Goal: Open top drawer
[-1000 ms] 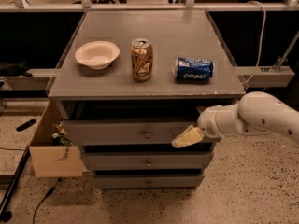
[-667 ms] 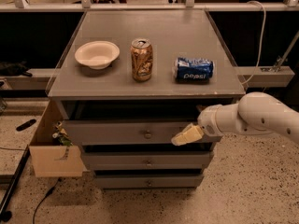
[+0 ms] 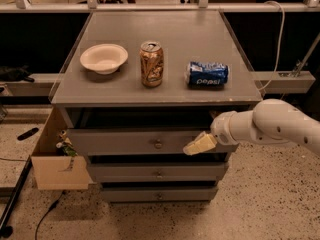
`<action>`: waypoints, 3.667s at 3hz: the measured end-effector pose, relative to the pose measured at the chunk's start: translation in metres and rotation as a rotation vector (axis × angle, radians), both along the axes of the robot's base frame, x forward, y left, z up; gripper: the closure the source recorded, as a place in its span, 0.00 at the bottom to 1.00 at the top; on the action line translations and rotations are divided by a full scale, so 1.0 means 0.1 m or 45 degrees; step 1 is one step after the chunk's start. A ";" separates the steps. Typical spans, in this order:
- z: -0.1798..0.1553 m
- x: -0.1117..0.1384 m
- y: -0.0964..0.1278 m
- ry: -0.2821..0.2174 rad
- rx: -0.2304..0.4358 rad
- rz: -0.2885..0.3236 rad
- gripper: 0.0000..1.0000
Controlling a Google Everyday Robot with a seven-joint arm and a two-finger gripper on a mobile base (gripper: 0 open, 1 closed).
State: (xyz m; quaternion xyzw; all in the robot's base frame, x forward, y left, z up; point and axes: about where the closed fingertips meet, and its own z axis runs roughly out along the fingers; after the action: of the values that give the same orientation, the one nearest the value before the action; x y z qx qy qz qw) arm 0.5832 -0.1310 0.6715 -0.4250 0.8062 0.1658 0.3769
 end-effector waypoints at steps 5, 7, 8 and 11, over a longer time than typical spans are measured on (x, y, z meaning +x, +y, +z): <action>0.00 0.00 0.00 0.001 0.000 0.000 1.00; -0.01 -0.10 -0.02 0.048 0.005 -0.010 1.00; -0.01 -0.10 -0.02 0.048 0.005 -0.010 1.00; 0.00 -0.17 0.00 0.054 0.007 -0.005 1.00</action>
Offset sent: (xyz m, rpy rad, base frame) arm 0.0000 0.0000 0.0000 0.0000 0.0000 0.0000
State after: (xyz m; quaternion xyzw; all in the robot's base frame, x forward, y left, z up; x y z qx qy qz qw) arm 0.5659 -0.1310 0.6711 -0.4188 0.8142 0.1764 0.3614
